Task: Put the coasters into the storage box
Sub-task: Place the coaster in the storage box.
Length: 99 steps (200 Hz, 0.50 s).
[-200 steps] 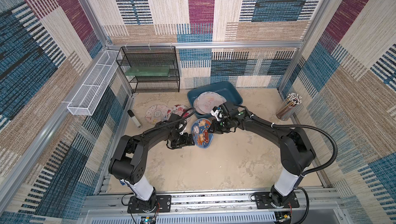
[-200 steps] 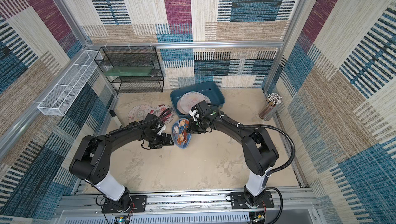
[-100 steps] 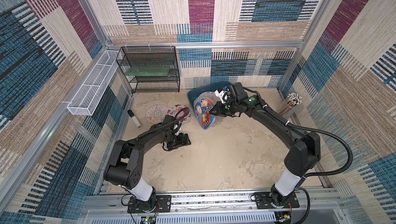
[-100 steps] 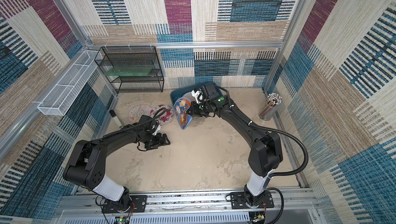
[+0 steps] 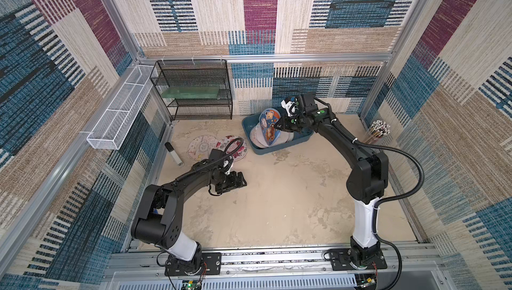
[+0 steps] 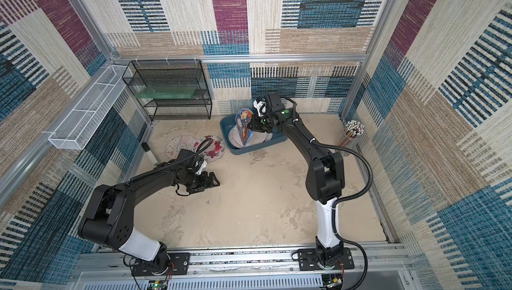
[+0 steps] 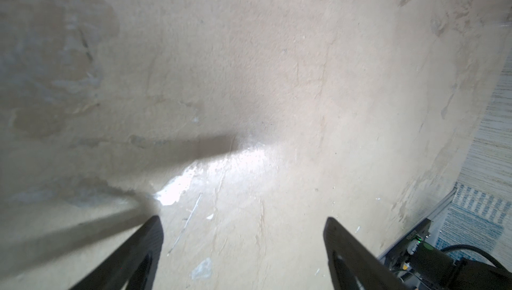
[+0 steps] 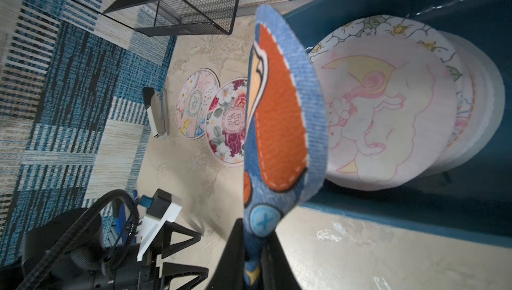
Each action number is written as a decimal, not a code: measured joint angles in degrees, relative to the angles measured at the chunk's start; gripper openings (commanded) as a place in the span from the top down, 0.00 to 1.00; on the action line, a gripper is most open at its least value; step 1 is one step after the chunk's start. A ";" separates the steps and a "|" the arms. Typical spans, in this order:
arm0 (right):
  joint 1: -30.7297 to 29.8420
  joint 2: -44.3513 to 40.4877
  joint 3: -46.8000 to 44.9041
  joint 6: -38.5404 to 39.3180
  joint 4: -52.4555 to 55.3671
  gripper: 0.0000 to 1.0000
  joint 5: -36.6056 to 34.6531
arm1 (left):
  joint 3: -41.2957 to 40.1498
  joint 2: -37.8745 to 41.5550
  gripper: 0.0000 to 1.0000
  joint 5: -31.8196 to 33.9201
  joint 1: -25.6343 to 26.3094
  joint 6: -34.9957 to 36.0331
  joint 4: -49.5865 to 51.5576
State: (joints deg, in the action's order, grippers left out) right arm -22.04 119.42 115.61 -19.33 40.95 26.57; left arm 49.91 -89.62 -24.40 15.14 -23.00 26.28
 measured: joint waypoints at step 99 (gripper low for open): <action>4.17 14.88 8.11 -1.20 -3.58 0.81 1.73 | -0.87 1.18 0.10 -0.15 0.00 -1.03 -0.50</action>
State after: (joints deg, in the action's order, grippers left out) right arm -17.87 134.30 123.72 -20.53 37.36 28.29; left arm 49.04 -88.44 -24.56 15.14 -24.03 25.78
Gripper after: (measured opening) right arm 0.171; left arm 0.899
